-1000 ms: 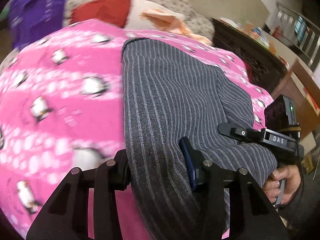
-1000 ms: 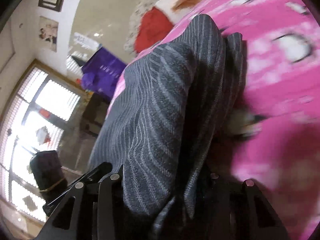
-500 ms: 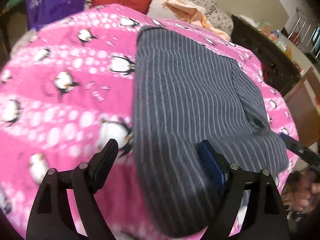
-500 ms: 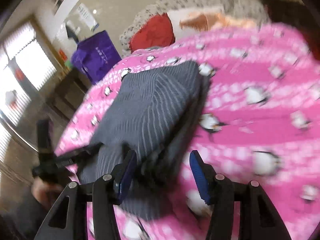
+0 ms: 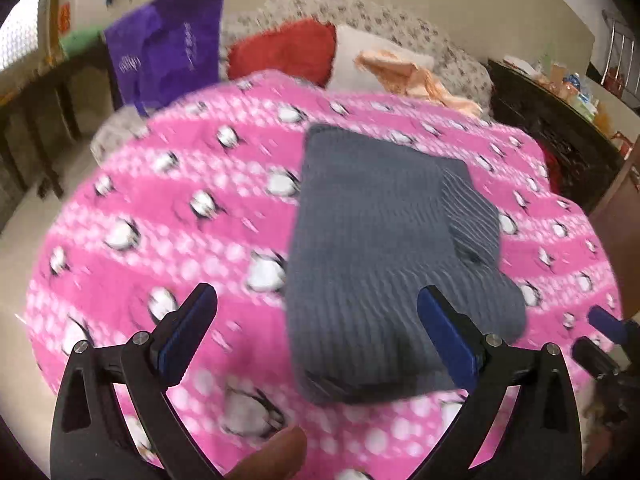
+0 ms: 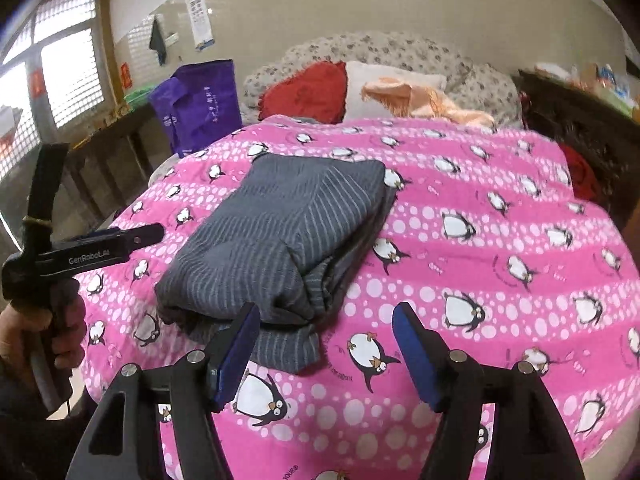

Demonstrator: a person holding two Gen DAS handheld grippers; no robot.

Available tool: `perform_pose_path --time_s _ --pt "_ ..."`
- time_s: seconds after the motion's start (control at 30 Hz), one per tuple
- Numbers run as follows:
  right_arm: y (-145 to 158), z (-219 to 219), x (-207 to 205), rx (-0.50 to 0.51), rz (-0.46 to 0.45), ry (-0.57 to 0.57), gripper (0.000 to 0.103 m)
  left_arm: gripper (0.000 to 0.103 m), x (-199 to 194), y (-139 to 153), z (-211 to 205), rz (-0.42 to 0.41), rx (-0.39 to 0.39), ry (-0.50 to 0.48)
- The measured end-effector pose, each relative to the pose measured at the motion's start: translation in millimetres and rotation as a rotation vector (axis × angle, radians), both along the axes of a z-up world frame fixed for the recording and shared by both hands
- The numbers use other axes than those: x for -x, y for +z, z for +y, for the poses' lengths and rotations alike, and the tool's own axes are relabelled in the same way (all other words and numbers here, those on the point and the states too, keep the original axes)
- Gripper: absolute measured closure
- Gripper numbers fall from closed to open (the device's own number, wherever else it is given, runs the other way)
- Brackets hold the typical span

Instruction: Fold large clothes

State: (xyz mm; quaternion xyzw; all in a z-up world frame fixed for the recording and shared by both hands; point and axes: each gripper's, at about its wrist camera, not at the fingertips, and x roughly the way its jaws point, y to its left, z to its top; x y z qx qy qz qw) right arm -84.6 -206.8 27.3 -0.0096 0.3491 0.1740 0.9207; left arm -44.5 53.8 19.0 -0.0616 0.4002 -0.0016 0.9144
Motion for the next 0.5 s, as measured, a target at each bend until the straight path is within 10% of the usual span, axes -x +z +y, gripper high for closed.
perform_pose_path --time_s 0.5 --pt "13 -3 21 0.032 -0.022 -0.019 0.037 0.002 11 7 -42 0.056 -0.101 -0.027"
